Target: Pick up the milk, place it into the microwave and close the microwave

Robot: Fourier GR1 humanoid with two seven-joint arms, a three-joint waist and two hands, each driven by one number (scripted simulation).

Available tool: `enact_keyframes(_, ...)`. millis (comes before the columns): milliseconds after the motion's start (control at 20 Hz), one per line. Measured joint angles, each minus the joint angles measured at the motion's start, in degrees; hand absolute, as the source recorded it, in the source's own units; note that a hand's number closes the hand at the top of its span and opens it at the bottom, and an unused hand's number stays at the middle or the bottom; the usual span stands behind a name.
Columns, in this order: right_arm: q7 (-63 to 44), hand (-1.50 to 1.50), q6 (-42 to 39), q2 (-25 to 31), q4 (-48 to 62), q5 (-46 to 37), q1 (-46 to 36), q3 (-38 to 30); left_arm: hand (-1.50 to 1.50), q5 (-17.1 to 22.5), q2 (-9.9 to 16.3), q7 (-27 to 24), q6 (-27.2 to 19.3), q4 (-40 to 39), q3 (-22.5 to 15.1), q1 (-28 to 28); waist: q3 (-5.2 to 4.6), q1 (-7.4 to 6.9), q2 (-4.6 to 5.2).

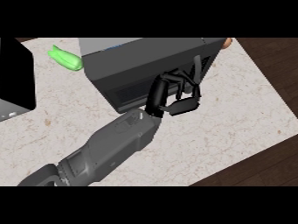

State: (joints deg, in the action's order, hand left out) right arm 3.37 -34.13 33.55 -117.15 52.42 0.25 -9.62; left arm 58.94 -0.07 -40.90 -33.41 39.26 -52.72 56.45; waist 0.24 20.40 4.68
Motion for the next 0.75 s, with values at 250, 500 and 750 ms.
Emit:
enact_keyframes(250,-0.5,-1.50,-0.2,1.1,-0.8,1.5,0.5,-0.9,1.50,1.1,-0.1,2.1,-0.3,-0.4,-2.0,1.0,-0.12,-0.85,-0.34)
enact_keyframes(500,-0.9,-1.50,0.2,1.7,-1.4,2.4,1.7,-2.0,-1.50,2.8,-0.1,2.9,0.0,0.1,-3.1,1.2,-0.24,-2.20,-0.44)
enact_keyframes(750,-1.6,-1.50,0.9,2.4,-2.5,3.5,3.1,-3.2,-1.50,4.4,-0.1,3.2,1.8,0.3,-4.2,0.9,-0.34,-3.61,-0.74)
